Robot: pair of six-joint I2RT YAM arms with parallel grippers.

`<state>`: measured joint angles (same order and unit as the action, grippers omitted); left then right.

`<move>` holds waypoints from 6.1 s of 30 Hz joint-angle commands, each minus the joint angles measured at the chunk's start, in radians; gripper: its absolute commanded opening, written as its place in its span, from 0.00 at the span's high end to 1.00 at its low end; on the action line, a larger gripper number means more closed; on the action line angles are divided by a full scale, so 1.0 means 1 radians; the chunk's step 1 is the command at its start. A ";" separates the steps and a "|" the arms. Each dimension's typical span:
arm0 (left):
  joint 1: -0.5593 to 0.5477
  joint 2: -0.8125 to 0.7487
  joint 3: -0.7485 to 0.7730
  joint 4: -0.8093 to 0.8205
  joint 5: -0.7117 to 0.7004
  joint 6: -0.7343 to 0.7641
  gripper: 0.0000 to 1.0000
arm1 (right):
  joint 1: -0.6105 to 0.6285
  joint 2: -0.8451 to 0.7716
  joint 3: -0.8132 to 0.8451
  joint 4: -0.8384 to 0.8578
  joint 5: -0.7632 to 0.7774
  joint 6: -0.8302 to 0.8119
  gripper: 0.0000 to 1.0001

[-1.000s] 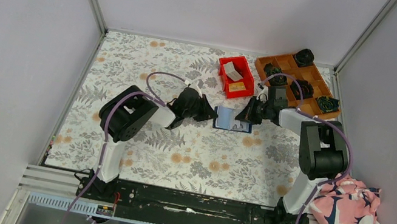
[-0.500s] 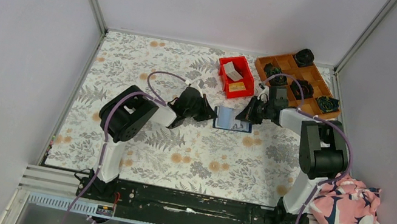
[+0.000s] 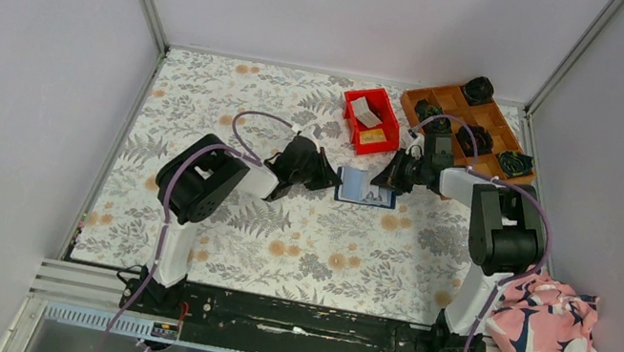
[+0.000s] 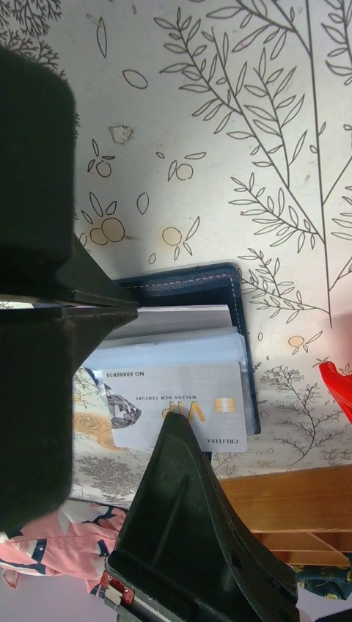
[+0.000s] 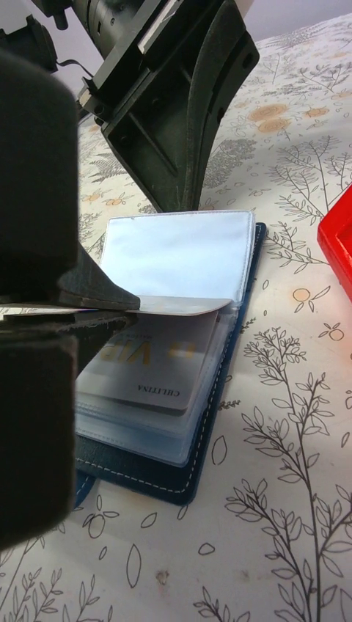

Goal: Put the credit cards into the card holder
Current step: Insert the credit card into the card holder, then close the card holder at the center of the board.

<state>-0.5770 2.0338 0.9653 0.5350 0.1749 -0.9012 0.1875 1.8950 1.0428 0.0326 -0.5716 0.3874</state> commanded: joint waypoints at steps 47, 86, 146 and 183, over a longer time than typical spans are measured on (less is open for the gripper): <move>-0.030 0.000 -0.014 -0.123 -0.096 0.053 1.00 | 0.049 0.076 -0.162 0.181 -0.030 0.092 1.00; -0.035 -0.006 -0.050 -0.098 -0.098 0.047 1.00 | 0.096 -0.198 -0.147 0.025 0.247 0.028 0.63; -0.023 -0.074 -0.122 -0.080 -0.104 0.052 1.00 | 0.198 -0.393 -0.211 -0.121 0.640 -0.072 0.56; 0.017 -0.146 -0.154 -0.100 -0.126 0.062 0.82 | 0.189 -0.153 -0.080 -0.033 0.740 -0.131 0.88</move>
<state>-0.5819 1.9369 0.8577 0.5137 0.1040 -0.8692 0.3786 1.7348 0.9287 -0.0242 0.1635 0.2657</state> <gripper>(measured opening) 0.105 0.147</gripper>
